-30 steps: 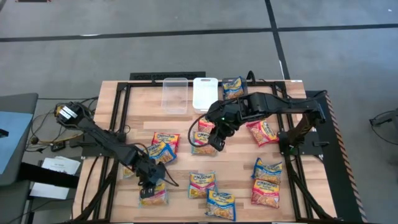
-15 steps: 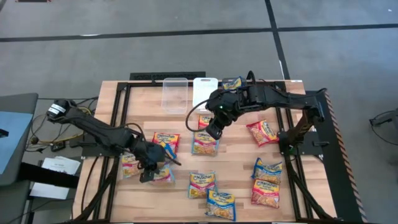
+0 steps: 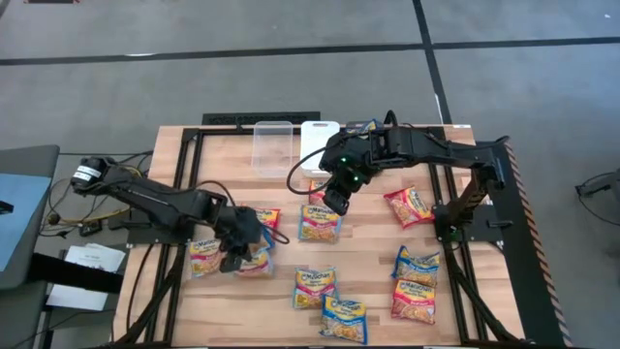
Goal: Sort Maruchan noodles
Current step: Put the light blue noodle pack into the white bin
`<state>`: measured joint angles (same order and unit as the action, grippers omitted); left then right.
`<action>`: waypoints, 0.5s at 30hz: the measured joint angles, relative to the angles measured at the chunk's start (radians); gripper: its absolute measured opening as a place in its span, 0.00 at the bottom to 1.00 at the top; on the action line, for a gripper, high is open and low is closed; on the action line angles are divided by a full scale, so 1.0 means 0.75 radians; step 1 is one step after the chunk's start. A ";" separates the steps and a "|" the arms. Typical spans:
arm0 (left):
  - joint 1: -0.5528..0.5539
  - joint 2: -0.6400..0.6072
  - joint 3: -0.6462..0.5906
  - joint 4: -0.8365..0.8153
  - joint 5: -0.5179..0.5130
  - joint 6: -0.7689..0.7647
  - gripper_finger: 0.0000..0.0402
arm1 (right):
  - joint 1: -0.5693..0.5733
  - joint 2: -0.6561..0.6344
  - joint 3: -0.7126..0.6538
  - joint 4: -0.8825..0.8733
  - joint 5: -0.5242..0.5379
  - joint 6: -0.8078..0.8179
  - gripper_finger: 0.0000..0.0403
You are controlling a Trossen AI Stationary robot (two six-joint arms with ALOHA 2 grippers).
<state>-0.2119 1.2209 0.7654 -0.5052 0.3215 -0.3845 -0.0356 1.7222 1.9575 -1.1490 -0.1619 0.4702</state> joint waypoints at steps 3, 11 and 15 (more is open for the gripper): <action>0.018 0.000 0.000 0.063 0.047 0.005 0.00 | 0.001 0.000 0.000 -0.012 -0.089 -0.001 0.31; 0.027 0.000 0.062 0.081 0.050 0.009 0.00 | 0.097 0.000 0.000 -0.019 -0.145 -0.116 0.31; 0.029 0.000 0.117 0.084 0.025 0.024 0.00 | 0.151 0.000 0.000 0.013 -0.139 -0.180 0.31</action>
<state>-0.1899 1.2209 0.8532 -0.4419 0.3399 -0.3663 0.0779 1.7222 1.9575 -1.1395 -0.2665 0.3351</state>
